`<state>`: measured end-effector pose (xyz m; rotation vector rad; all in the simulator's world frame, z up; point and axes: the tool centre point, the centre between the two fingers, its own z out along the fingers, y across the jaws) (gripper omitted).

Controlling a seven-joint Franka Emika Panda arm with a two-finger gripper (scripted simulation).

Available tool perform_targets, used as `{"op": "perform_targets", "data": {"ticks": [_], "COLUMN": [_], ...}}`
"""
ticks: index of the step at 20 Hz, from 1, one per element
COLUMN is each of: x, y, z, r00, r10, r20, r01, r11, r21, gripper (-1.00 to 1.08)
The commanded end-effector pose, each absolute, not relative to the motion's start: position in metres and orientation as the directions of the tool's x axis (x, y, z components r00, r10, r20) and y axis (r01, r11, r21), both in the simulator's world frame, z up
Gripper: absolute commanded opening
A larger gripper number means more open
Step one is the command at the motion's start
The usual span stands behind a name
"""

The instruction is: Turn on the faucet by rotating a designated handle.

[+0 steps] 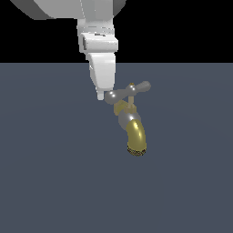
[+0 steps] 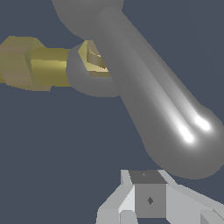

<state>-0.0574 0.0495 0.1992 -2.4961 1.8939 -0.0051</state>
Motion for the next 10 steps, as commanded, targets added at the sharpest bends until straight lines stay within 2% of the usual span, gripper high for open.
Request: {"op": "perform_targets", "data": {"ticks": [1, 10], "x": [-0.064, -0.087], "y": [0.032, 0.003], "z": [0.199, 0.199], "r00": [0.251, 0.249], "r10": [-0.968, -0.969], "r20": [-0.001, 0.000], "r01": [-0.968, -0.969], "r11": [-0.251, -0.249], "r21": [-0.004, -0.002], "gripper": [-1.00, -1.00]}}
